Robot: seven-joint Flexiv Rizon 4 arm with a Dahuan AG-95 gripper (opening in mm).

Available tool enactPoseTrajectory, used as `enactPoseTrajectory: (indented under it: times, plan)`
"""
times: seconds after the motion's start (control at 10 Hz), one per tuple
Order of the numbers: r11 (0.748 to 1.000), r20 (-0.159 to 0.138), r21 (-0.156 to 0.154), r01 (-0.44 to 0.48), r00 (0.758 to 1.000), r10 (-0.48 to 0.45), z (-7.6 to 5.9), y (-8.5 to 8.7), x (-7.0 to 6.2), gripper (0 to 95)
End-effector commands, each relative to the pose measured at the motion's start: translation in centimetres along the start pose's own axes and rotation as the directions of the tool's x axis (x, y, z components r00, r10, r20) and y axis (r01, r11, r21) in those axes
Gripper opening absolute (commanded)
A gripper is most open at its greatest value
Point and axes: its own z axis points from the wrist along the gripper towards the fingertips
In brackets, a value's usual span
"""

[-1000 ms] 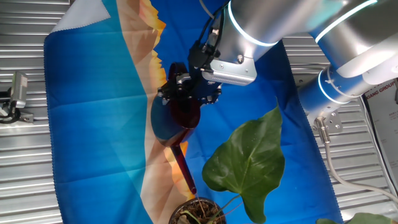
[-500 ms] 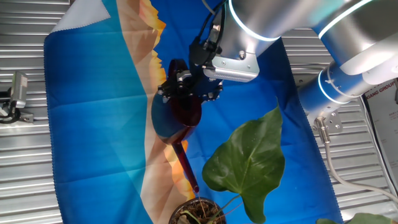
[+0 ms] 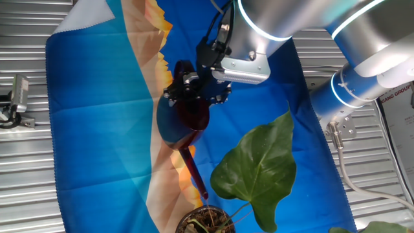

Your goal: Water the plant

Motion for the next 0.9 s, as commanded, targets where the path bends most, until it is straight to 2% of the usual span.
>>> enactPoseTrajectory:
  times: [0.1,0.9]
  plan:
    - [1.0,0.001,-0.004,0.0,1.0,0.0,-0.4,0.1,0.0,0.0]
    - [1.0,-0.01,-0.018,-0.006,1.0,0.006,-2.0,0.8,-0.1,0.0]
